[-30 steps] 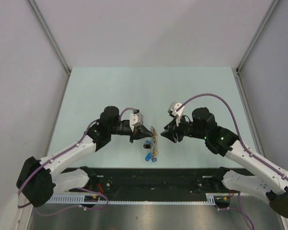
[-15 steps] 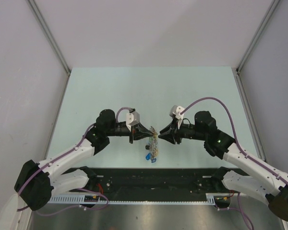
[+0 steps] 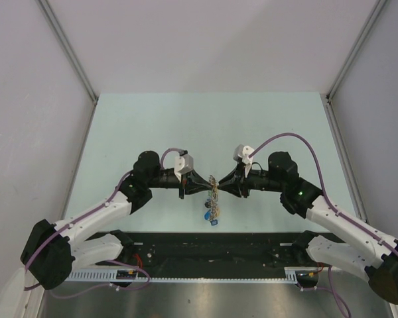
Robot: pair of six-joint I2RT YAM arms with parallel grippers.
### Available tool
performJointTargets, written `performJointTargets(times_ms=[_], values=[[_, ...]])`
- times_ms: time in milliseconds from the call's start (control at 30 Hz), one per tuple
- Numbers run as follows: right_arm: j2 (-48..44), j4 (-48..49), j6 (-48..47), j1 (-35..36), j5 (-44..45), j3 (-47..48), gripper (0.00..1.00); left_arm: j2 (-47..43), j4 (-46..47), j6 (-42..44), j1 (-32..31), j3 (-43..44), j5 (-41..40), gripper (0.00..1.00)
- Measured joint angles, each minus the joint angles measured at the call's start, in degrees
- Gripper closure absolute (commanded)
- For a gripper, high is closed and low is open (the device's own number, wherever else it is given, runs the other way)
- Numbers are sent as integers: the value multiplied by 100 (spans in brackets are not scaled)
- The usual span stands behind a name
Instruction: Put the keys on the keyring
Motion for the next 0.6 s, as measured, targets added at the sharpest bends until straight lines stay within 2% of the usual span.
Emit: performJointTargets(times_ms=[133,367,467,500,600], values=[[15,2,-24,-20,-66,0,80,0,0,-15,0,0,28,100],[83,42,-31,-20,-184,-2,84,22,4,-22,0,0,68,100],[92,61,-35,-20,-232,-2,92,24,20,-22,0,0,68,100],[92,68,-39,-20,-243,-2,98,24,26,-24,0,0,68,100],[92,74,-52,-17,-291,-2,100,24,31,-24,0,0,66,100]])
